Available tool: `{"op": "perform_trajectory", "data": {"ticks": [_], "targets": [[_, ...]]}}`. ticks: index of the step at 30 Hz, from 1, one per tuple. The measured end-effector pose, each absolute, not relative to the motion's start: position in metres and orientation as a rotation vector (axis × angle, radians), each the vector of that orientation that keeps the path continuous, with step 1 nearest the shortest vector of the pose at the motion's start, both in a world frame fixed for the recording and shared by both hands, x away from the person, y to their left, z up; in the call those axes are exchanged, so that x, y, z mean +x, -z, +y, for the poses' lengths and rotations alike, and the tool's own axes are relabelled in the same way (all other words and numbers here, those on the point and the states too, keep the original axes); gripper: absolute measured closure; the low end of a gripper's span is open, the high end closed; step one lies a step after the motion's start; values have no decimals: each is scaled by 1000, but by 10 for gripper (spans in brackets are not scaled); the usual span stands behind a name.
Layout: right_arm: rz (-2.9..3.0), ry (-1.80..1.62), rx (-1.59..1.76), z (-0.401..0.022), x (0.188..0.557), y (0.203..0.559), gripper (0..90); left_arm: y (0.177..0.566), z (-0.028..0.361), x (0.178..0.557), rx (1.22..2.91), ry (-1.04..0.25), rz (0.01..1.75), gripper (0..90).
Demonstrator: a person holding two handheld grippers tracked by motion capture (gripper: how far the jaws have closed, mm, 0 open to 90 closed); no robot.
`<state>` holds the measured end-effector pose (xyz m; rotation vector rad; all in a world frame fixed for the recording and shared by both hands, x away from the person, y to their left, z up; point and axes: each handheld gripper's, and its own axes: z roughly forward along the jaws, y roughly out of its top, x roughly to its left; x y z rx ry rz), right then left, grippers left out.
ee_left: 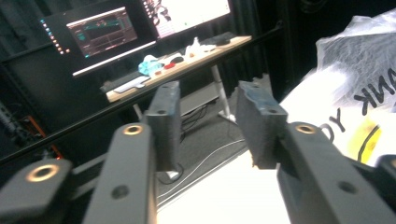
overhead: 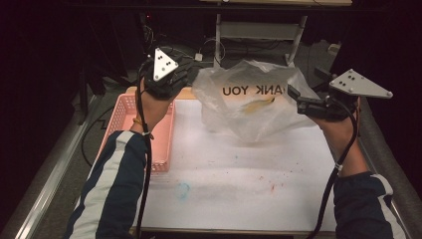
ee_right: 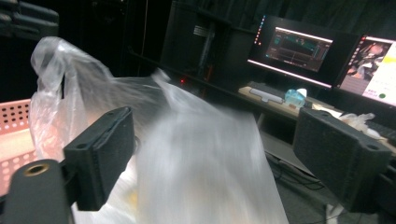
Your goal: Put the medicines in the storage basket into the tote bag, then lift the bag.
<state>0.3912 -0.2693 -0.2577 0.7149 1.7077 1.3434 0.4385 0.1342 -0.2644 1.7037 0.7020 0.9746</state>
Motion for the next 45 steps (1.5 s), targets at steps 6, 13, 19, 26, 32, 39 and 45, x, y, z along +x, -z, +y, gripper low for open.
{"op": "perform_trajectory", "data": {"ticks": [6,13,19,26,32,39,45], "targets": [[1715,-1342,723,-278,375,278,163,285,134,405,1759,-964,602,401],[1767,-1331,725,-284,351,305,166,324,145,358,1817,-953,564,238],[1831,-1317,702,-280,334,323,168,358,162,329,1877,-950,546,194],[1873,-1323,708,-283,314,343,175,392,181,303,1944,-902,590,193],[1875,-1312,719,-291,301,358,175,403,195,289,1958,-905,628,192],[1917,-1272,742,-300,292,384,172,424,201,283,1995,-859,660,169],[1990,-1240,748,-299,283,416,171,447,200,276,2081,-820,675,168]]}}
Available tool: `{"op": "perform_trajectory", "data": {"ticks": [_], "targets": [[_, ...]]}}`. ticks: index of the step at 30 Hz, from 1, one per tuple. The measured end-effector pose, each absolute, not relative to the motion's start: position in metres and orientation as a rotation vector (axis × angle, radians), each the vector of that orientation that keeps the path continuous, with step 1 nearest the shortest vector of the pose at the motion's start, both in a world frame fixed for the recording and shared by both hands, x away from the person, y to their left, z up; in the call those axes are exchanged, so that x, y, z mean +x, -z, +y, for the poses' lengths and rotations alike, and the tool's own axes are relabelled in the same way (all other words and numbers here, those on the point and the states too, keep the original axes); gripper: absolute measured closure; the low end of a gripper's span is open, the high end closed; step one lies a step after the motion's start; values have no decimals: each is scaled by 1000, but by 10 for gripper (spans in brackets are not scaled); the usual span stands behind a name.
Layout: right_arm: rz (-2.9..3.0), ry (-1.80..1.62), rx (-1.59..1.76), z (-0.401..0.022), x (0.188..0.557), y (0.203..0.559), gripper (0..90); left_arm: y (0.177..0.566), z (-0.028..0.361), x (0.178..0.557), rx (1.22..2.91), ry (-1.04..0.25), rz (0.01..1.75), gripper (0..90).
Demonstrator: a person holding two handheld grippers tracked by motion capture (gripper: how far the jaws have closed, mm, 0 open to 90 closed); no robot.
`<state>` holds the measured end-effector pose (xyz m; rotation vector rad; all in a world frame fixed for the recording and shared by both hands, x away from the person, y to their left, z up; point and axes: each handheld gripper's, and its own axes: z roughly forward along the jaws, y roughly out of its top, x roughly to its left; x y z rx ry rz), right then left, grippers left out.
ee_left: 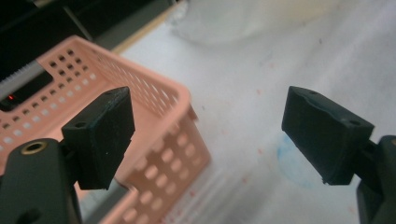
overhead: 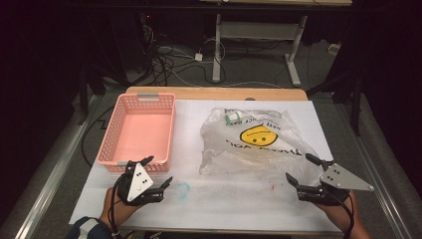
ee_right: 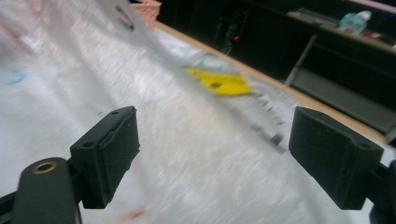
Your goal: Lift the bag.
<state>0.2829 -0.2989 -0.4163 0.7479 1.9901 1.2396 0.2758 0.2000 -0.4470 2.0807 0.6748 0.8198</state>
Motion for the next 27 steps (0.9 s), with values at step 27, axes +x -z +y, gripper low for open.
{"op": "perform_trajectory", "data": {"ticks": [27], "targets": [[2017,-1222,722,-296,278,432,175,449,197,278,2074,-791,664,168]]}}
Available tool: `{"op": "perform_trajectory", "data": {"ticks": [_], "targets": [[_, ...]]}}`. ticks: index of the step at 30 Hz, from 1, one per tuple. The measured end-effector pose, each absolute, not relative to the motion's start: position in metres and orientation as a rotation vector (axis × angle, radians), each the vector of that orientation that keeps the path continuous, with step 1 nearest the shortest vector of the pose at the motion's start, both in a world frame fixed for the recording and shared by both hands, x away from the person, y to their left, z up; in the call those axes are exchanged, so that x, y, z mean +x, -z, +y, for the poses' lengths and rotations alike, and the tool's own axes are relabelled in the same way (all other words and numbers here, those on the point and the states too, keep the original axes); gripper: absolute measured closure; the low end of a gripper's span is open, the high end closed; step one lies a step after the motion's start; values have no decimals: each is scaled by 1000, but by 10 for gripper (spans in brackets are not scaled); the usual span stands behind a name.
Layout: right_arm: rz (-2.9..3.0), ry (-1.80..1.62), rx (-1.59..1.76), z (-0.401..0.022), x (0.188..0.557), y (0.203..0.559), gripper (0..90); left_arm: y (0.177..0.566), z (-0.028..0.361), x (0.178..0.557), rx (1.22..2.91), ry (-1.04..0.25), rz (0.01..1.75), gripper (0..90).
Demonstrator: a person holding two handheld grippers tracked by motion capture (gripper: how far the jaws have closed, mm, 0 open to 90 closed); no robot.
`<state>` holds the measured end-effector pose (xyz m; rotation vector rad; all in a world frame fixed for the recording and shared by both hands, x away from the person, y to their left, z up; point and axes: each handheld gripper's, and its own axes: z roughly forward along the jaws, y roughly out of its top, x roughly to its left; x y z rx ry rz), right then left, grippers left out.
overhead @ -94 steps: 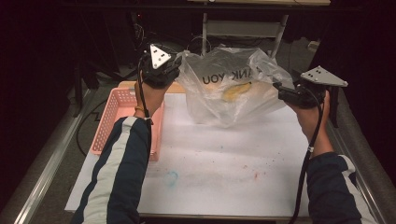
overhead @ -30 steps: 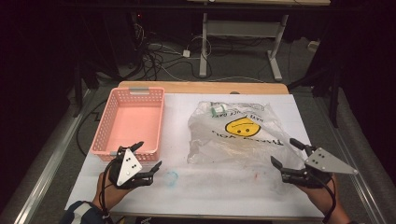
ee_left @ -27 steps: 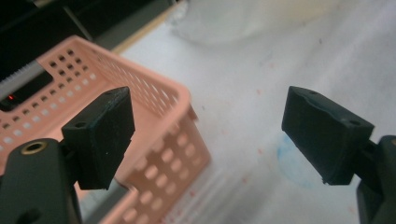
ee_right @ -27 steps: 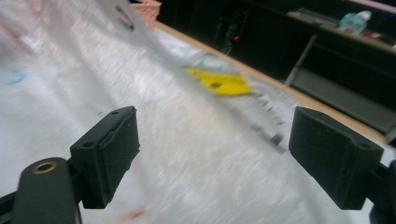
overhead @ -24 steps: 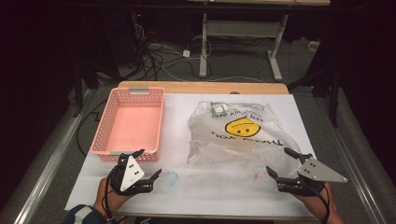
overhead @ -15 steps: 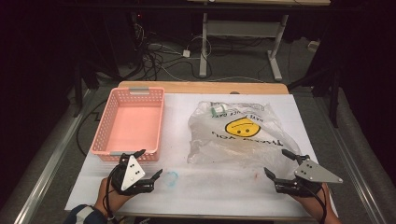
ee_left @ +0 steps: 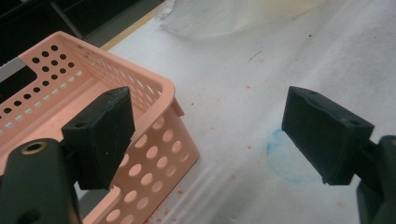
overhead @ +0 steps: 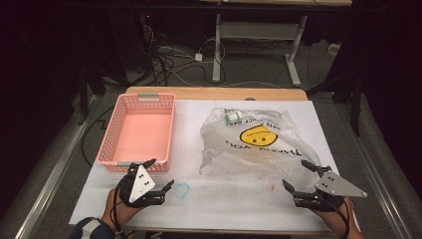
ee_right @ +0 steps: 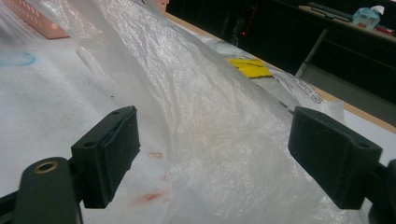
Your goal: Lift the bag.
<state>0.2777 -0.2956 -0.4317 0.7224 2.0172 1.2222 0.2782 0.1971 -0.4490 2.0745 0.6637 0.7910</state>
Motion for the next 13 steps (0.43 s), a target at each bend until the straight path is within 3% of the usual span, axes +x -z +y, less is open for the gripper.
{"op": "perform_trajectory", "data": {"ticks": [13], "targets": [[2008,-1208,729,-297,275,431,174,449,192,281,2082,-776,646,168]]}}
